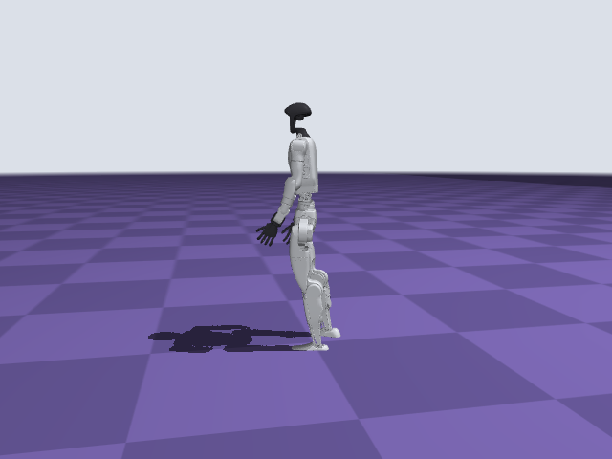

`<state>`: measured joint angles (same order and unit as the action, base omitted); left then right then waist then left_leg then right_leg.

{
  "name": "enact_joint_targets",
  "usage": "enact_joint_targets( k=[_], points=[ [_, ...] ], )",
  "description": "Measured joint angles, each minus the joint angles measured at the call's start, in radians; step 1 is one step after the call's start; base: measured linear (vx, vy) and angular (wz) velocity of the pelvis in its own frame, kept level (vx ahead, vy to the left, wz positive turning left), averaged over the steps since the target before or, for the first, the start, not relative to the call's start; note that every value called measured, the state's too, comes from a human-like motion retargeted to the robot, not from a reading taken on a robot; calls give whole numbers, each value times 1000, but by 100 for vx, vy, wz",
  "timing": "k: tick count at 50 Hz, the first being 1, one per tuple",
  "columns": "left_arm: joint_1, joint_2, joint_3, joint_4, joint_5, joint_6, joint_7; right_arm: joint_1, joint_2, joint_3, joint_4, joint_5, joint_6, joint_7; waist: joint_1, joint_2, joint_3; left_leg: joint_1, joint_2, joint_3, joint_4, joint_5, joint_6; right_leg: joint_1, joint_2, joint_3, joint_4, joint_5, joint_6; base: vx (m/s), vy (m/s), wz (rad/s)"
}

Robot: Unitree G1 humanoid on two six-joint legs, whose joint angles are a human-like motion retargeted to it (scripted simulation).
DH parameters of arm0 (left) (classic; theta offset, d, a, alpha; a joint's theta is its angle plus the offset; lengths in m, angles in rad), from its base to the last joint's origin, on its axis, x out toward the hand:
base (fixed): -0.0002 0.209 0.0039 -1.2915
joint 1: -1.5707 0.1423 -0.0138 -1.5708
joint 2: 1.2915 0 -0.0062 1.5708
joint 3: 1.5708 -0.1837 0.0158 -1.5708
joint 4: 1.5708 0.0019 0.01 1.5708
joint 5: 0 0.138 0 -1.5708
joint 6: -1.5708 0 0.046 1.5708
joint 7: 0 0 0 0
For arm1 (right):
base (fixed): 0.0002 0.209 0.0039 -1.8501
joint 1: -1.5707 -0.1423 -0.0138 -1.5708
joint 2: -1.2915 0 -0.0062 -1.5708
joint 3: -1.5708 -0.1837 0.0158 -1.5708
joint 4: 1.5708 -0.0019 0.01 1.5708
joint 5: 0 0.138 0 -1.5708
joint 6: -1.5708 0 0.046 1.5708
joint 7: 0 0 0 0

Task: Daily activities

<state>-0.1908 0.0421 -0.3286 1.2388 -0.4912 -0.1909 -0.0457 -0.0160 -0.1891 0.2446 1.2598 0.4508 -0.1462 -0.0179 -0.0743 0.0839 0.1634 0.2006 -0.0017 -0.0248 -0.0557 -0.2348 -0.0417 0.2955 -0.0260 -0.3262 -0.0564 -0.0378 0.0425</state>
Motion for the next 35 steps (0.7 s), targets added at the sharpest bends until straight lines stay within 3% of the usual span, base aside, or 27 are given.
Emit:
enact_joint_targets(
  k=[35],
  points=[
    [-6, -13, 34, -38, -57, -21, -13, 27, 5, -7, 8, 31, -24, 8, -13, 7, -5, -36, 3, -45, 0, 4, -28, -15, 9, -45, 16, 8, -28, 0, 0, 0]
  ],
)
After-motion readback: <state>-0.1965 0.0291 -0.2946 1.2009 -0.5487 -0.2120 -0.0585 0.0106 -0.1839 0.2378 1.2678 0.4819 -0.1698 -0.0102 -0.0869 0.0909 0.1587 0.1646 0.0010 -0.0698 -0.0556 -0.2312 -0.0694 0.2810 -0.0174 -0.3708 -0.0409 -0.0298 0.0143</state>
